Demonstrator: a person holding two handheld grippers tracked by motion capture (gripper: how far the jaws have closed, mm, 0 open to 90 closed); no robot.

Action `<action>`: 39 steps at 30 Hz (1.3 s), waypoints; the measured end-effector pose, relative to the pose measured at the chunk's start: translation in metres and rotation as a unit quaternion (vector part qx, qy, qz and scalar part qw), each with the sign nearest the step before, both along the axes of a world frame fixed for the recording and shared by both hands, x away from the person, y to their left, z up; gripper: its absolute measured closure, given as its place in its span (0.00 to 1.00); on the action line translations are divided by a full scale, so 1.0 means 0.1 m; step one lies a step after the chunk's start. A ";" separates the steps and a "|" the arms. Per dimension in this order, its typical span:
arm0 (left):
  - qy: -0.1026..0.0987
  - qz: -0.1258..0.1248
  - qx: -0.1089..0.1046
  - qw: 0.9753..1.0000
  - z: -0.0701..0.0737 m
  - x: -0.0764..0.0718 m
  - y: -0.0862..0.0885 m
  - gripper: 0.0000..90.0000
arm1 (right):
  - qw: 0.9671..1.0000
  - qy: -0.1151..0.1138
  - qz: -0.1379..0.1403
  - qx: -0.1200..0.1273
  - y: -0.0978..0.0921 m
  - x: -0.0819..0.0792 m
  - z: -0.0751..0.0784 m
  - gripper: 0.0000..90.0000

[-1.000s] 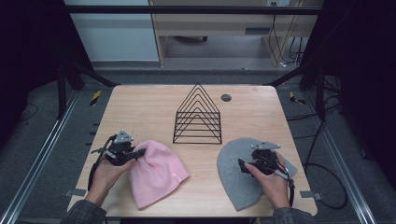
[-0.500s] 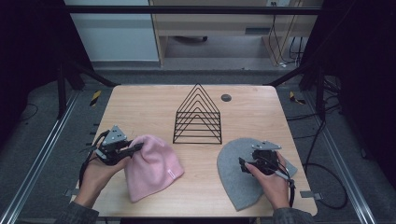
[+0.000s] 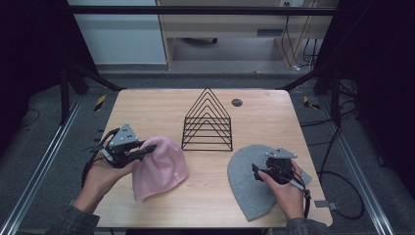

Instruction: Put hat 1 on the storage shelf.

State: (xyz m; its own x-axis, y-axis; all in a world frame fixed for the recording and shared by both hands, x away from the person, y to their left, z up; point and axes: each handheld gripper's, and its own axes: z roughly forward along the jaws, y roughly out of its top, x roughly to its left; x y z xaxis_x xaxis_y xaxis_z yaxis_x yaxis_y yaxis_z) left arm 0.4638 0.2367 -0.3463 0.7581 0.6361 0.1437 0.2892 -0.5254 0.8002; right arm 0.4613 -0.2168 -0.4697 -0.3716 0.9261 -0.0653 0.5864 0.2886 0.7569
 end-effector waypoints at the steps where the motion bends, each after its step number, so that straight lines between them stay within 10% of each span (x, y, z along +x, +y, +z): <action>1: -0.003 -0.001 0.002 1.000 0.03 0.00 -0.01 0.85 | 1.000 -0.002 0.000 0.001 0.00 0.00 0.01 0.22; 39: -0.045 -0.005 0.010 0.999 0.88 0.16 0.10 0.84 | 1.000 -0.006 0.013 -0.017 0.07 -0.05 0.02 0.24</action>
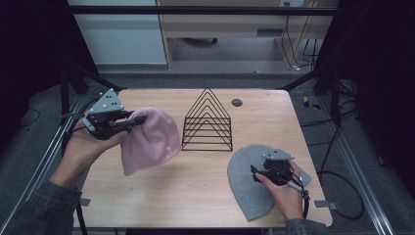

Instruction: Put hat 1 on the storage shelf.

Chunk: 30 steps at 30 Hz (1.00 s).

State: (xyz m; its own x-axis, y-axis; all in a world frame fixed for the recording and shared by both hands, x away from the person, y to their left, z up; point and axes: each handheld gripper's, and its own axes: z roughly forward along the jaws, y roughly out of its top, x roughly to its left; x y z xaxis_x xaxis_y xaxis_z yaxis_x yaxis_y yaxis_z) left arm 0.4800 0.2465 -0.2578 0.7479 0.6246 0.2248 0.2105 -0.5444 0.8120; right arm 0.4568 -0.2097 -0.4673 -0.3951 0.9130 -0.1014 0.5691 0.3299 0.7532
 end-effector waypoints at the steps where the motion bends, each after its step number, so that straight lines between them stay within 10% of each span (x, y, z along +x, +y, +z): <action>1: 0.000 0.000 0.000 1.000 0.00 0.00 0.00 0.84 | 1.000 0.000 0.001 0.001 0.00 0.00 0.00 0.25; 15: -0.001 -0.014 0.010 1.000 0.11 0.05 -0.08 0.84 | 0.998 -0.009 0.069 0.001 0.30 -0.04 0.24 0.35; 30: -0.001 -0.021 -0.008 1.000 0.18 0.09 -0.12 0.84 | 0.974 -0.009 0.224 -0.008 1.17 0.07 0.77 0.44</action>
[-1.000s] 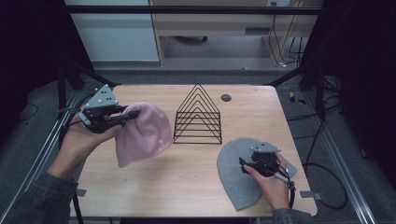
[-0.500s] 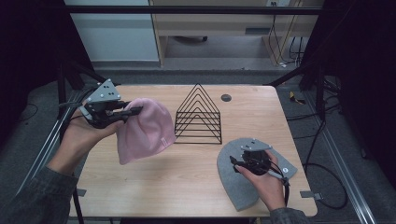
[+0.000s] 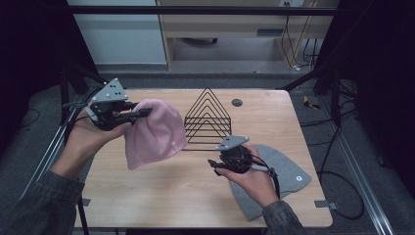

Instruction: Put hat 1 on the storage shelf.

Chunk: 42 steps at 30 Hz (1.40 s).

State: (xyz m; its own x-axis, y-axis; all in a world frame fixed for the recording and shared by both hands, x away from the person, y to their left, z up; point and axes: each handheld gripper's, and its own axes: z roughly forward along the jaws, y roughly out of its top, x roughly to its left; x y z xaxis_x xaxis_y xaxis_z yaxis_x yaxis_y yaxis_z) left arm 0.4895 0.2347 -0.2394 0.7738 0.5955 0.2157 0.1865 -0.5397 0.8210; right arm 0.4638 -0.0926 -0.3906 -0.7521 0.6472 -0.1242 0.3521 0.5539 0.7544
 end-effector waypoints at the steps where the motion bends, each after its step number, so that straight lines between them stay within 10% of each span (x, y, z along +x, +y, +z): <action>1: -0.001 -0.001 -0.002 1.000 0.01 0.00 0.00 0.84 | 1.000 -0.003 0.007 0.001 0.06 0.01 0.04 0.46; 18: -0.013 -0.021 -0.031 0.999 0.18 -0.10 0.05 0.84 | 0.996 0.019 0.070 0.052 0.69 0.42 0.45 0.39; 25: -0.024 -0.017 -0.042 0.999 0.25 -0.06 0.11 0.84 | 0.993 0.015 0.097 0.067 0.75 0.56 0.59 0.67; 32: -0.021 -0.012 -0.062 0.998 0.35 0.16 0.11 0.84 | 0.991 0.004 0.102 0.083 0.71 0.69 0.69 0.91; 42: -0.035 -0.014 -0.088 0.995 0.46 0.61 -0.08 0.84 | 0.993 -0.022 0.061 0.095 0.48 0.98 0.88 0.94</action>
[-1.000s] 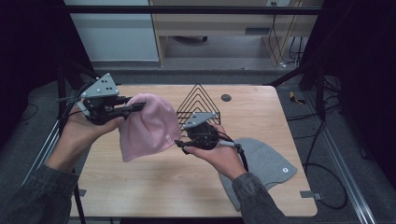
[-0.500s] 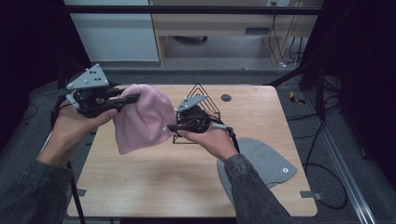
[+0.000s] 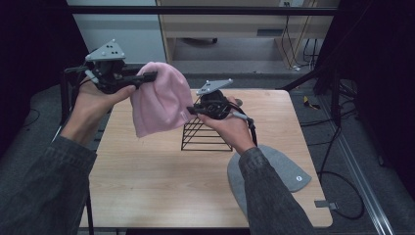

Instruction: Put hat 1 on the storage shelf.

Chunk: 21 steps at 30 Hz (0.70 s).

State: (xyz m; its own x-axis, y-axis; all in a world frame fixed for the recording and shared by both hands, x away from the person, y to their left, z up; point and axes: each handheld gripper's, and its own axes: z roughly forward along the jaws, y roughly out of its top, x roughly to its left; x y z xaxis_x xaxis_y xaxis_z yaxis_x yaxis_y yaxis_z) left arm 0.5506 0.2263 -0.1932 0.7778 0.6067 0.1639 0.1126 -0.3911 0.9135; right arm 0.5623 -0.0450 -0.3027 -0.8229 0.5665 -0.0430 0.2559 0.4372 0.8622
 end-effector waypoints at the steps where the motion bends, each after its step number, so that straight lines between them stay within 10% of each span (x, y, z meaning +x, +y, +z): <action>1: 0.000 0.002 -0.004 1.000 -0.01 0.07 -0.03 0.84 | 1.000 -0.002 -0.006 0.001 -0.03 0.04 0.01 0.94; 21: 0.001 -0.003 -0.023 1.000 -0.17 0.53 -0.40 0.83 | 0.998 -0.016 -0.065 -0.010 -0.36 0.26 -0.06 0.94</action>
